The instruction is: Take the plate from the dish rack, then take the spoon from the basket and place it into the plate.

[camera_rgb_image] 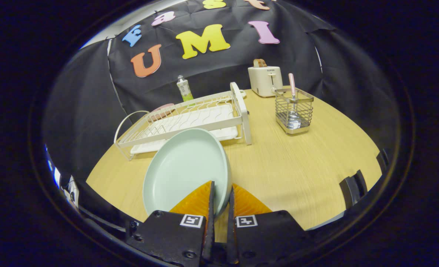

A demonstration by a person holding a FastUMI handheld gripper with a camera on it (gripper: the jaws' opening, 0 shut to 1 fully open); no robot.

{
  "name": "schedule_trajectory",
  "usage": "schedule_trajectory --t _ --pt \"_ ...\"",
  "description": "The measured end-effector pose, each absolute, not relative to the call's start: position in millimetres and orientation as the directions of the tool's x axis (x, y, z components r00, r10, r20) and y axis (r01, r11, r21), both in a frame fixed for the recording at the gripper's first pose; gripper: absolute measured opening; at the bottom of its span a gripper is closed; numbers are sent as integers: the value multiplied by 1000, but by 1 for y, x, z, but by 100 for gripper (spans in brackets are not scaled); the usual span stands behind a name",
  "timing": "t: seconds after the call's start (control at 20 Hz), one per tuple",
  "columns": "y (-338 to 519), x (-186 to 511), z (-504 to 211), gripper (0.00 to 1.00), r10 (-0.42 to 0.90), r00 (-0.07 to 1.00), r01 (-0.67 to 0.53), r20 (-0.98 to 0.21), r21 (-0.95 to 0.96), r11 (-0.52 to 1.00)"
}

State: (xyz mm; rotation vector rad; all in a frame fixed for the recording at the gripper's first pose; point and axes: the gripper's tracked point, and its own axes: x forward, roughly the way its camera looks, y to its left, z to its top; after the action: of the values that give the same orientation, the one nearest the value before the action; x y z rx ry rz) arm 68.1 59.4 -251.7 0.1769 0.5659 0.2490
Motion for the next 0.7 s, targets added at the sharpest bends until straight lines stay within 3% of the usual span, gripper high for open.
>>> schedule_trajectory --t 0.35,0.55,0.7 --pt "64 74 -269 24 338 779 -219 -529 275 936" --pt "53 78 -272 31 247 811 -191 -531 160 969" --pt "24 90 -256 32 127 881 -103 -455 78 992"
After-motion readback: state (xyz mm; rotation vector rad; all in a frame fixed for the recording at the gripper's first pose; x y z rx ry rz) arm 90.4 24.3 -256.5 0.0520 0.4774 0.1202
